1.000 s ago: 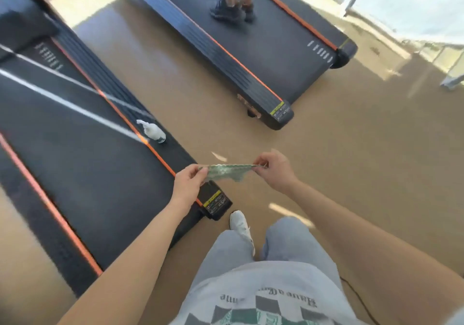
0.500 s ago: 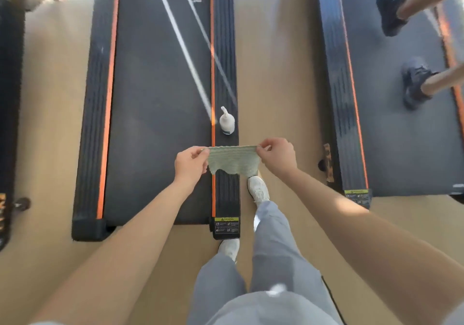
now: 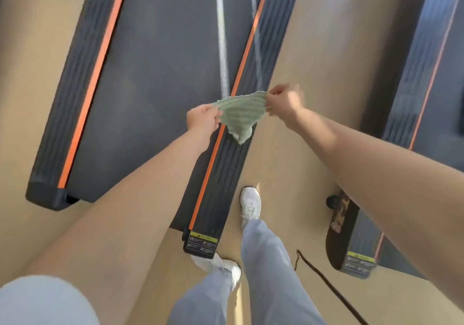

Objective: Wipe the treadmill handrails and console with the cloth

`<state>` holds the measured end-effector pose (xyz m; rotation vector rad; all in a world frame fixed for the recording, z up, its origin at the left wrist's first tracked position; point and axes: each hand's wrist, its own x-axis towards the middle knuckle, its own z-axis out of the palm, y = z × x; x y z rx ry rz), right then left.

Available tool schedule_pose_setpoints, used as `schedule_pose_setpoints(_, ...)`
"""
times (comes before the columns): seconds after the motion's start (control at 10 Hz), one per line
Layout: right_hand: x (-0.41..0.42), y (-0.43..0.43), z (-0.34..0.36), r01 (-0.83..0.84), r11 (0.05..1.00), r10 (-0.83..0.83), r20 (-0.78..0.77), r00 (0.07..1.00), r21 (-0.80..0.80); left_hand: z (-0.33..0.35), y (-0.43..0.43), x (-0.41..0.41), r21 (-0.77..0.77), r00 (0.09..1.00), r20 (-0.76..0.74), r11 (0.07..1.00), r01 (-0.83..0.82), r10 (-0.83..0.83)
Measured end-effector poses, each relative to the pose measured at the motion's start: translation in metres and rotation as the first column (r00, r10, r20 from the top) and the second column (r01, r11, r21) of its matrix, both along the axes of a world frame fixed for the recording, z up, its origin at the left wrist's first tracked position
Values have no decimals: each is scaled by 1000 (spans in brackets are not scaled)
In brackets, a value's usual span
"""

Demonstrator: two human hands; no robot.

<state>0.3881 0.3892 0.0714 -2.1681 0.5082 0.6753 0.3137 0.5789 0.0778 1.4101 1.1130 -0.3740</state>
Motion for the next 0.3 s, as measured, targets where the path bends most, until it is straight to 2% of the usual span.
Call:
schedule_pose_setpoints(0.1,8,5,-30,3,997,5,-107,994,81,-13,0,2,-124,996,-13,988,89,-91)
schedule_pose_setpoints(0.2,-3,10,-33,-54,984,92,-217,972,172,-13,1,-11,-181,995,-51,981,76,-87)
schedule_pose_setpoints(0.3,-24,10,-30,-32,980,75,-212,974,197,-5,2,-29,-154,993,-97,987,53,-69)
